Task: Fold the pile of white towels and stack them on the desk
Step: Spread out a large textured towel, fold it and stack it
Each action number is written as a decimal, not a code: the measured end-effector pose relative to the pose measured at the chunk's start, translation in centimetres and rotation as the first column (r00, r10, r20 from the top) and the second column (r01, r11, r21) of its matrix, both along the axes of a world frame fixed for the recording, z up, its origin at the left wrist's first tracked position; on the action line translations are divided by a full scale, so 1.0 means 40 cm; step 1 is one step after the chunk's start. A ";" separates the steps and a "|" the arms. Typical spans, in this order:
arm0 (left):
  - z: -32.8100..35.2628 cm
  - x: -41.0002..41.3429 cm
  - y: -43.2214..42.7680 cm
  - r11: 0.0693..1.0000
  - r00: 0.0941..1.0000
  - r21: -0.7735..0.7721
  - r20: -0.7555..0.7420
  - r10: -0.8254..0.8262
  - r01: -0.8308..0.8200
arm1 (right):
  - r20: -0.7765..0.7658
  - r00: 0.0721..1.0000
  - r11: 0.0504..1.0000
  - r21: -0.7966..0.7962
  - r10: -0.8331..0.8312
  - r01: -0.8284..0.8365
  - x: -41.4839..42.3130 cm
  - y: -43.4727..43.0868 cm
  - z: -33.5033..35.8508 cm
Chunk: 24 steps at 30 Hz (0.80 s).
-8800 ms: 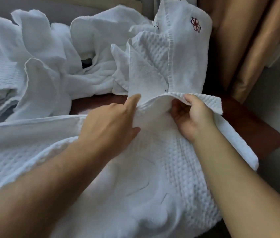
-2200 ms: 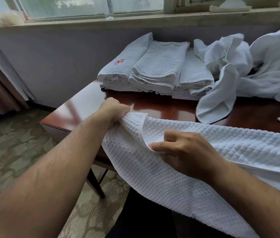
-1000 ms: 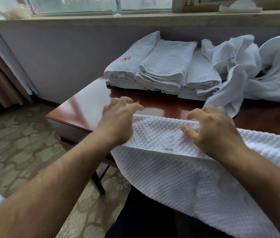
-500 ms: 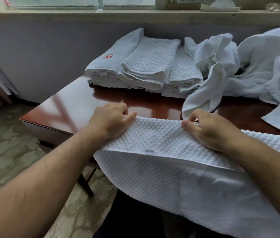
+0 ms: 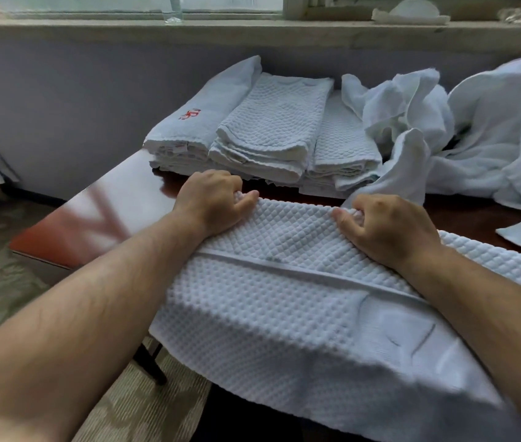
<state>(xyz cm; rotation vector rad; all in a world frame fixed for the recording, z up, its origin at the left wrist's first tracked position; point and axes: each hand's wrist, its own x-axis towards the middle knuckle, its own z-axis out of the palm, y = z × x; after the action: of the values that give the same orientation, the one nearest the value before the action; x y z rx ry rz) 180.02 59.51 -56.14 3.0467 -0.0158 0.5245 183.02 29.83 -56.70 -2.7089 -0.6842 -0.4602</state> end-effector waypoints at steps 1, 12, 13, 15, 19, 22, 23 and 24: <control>0.000 0.008 0.003 1.000 1.000 -0.003 -0.001 0.001 -0.001 | -0.010 1.000 1.000 -0.004 -0.017 0.017 0.006 0.004 -0.001; -0.042 -0.188 0.042 0.745 0.884 -0.501 -0.098 0.456 -0.440 | -0.103 0.882 0.883 -0.053 0.460 -0.467 -0.179 0.172 0.025; -0.046 -0.212 0.041 0.699 0.870 -0.559 -0.087 0.486 -0.446 | -0.156 0.873 0.873 -0.096 0.462 -0.479 -0.187 0.190 0.016; -0.044 -0.234 0.040 0.671 0.864 -0.616 -0.029 0.503 -0.412 | -0.137 0.875 0.873 -0.096 0.464 -0.478 -0.191 0.204 0.004; -0.020 -0.238 0.029 0.606 0.856 -0.707 0.002 0.517 -0.364 | 0.030 0.866 0.866 -0.040 0.500 -0.498 -0.191 0.199 -0.004; -0.023 -0.232 0.031 0.618 0.847 -0.677 -0.016 0.531 -0.400 | 0.109 0.864 0.870 -0.031 0.492 -0.492 -0.195 0.201 -0.010; -0.024 -0.230 0.029 0.628 0.851 -0.660 -0.033 0.524 -0.412 | 0.128 0.864 0.872 -0.013 0.488 -0.490 -0.196 0.200 -0.010; -0.024 -0.228 0.028 0.631 0.852 -0.651 -0.046 0.522 -0.422 | 0.143 0.859 0.868 0.004 0.491 -0.496 -0.195 0.198 -0.010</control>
<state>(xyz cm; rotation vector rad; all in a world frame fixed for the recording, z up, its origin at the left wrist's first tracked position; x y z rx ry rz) 170.88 60.62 -57.10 2.2865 0.8165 0.6162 175.20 37.73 -57.10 -2.3458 -1.3458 -0.5202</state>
